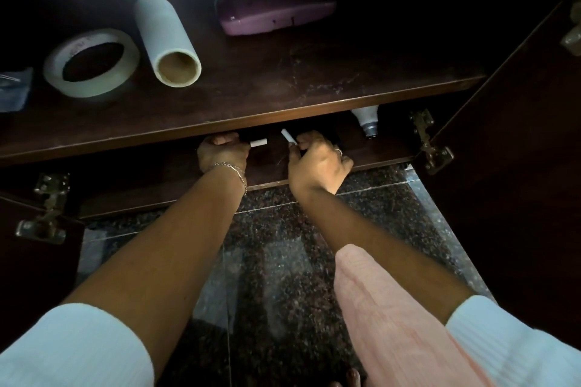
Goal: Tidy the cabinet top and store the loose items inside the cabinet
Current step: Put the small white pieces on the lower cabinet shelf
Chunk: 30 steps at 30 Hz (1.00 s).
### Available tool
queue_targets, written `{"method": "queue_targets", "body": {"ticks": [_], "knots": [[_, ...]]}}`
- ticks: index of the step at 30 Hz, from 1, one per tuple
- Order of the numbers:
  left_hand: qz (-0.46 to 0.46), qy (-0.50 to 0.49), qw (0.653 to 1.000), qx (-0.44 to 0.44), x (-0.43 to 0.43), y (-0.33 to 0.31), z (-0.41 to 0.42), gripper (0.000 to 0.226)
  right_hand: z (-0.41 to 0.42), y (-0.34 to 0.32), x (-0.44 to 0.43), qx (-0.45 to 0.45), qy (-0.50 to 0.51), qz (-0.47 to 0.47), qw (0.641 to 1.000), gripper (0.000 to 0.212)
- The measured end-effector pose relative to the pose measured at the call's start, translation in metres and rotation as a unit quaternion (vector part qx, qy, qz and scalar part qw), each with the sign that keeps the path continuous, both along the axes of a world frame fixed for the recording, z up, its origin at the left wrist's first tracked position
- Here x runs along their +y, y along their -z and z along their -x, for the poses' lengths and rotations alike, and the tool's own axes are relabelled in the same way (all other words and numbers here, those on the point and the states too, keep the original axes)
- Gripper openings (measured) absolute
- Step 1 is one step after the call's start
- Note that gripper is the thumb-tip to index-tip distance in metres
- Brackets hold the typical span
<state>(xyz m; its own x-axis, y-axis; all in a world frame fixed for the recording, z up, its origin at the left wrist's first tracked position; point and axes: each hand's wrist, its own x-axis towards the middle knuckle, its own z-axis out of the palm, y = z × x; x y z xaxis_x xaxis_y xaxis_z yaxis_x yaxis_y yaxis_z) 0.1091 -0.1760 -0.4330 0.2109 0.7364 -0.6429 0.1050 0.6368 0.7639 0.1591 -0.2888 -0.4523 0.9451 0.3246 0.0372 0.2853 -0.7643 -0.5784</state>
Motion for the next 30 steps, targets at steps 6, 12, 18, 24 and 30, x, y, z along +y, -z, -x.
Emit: {"method": "queue_targets", "body": {"ticks": [6, 12, 18, 24, 30], "knots": [[-0.035, -0.013, 0.999, 0.013, -0.006, -0.009, 0.009, 0.022, 0.003, -0.003, -0.01, 0.025, 0.001, -0.033, 0.999, 0.023], [-0.11, 0.037, 0.991, 0.069, -0.01, -0.023, 0.019, 0.026, 0.008, -0.009, -0.035, 0.03, 0.021, -0.051, 0.998, 0.023], [-0.14, 0.181, 0.967, 0.114, -0.026, -0.044, 0.053, 0.024, 0.021, -0.026, -0.057, 0.053, 0.058, -0.114, 0.99, 0.02], [-0.234, 0.262, 0.936, 0.03, -0.058, -0.078, 0.089, 0.023, 0.036, -0.065, -0.08, 0.025, 0.051, -0.169, 0.984, 0.02], [-0.321, 0.309, 0.893, -0.067, -0.088, -0.144, 0.103, 0.021, 0.036, -0.131, -0.109, -0.051, 0.014, -0.255, 0.966, 0.02]]}}
